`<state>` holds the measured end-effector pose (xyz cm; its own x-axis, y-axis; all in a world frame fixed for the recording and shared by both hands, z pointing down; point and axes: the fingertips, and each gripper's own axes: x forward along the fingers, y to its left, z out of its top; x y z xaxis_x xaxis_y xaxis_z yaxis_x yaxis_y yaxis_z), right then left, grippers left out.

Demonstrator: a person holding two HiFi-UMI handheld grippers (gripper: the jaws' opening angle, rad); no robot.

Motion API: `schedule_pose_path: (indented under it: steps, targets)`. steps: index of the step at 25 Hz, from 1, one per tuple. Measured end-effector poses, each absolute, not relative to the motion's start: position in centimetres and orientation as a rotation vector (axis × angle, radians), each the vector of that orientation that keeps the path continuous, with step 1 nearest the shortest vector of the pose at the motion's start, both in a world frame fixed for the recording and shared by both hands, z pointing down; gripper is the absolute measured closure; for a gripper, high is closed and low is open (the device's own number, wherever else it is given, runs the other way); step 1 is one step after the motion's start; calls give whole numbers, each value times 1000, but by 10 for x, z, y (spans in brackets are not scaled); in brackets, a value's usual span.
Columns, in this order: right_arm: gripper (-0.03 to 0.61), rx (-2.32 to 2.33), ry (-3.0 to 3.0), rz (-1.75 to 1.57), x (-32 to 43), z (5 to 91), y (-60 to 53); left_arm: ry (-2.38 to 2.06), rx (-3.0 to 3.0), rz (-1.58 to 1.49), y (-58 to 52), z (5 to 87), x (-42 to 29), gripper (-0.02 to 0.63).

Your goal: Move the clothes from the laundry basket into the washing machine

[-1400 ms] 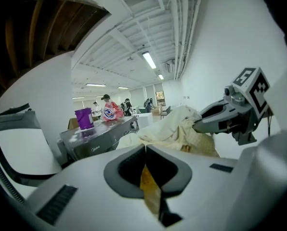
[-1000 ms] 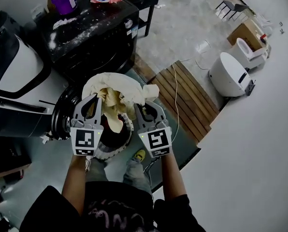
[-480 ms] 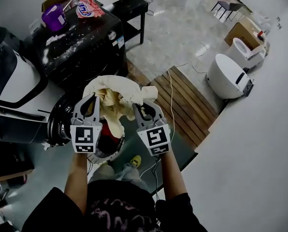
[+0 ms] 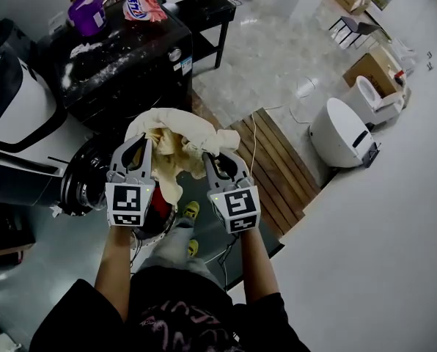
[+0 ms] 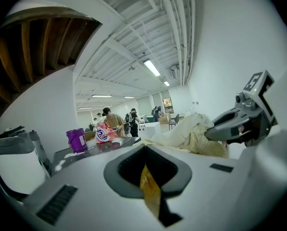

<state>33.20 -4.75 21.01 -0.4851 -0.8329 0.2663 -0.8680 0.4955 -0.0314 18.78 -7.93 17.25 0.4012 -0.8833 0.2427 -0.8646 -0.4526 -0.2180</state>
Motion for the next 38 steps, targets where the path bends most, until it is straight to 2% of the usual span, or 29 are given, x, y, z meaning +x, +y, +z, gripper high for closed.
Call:
schedule_pose_path:
  steps: [20, 28, 38]
  targets:
    - [534, 1071, -2557, 242, 258, 271, -256, 2072, -2515, -391, -246, 251, 108, 597]
    - [534, 995, -2588, 270, 237, 287, -290, 2195, -2470, -425, -263, 272, 87, 597]
    - [534, 806, -2626, 313, 218, 346, -326, 2396, -2365, -516, -279, 327, 76, 597]
